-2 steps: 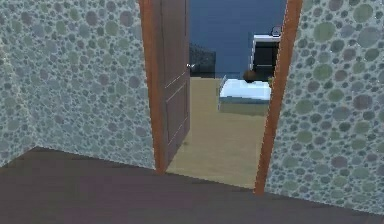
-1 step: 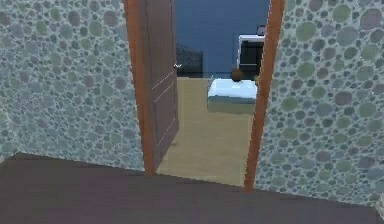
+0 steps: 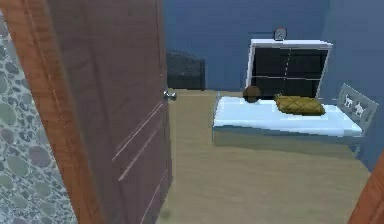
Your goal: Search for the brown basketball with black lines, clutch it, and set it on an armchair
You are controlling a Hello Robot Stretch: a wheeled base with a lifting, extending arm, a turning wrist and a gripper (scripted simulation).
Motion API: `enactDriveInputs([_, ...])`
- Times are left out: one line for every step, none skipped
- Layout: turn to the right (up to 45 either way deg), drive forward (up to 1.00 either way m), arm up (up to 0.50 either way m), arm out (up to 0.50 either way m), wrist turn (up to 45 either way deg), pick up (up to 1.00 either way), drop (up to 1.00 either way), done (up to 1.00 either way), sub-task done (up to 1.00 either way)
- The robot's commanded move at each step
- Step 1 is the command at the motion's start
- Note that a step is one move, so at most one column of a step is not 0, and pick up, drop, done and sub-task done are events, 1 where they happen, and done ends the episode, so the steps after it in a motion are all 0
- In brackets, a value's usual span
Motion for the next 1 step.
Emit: enactDriveInputs([0.0,0.7,0.0,0.0,0.0,0.0,0.0,0.0,0.0])
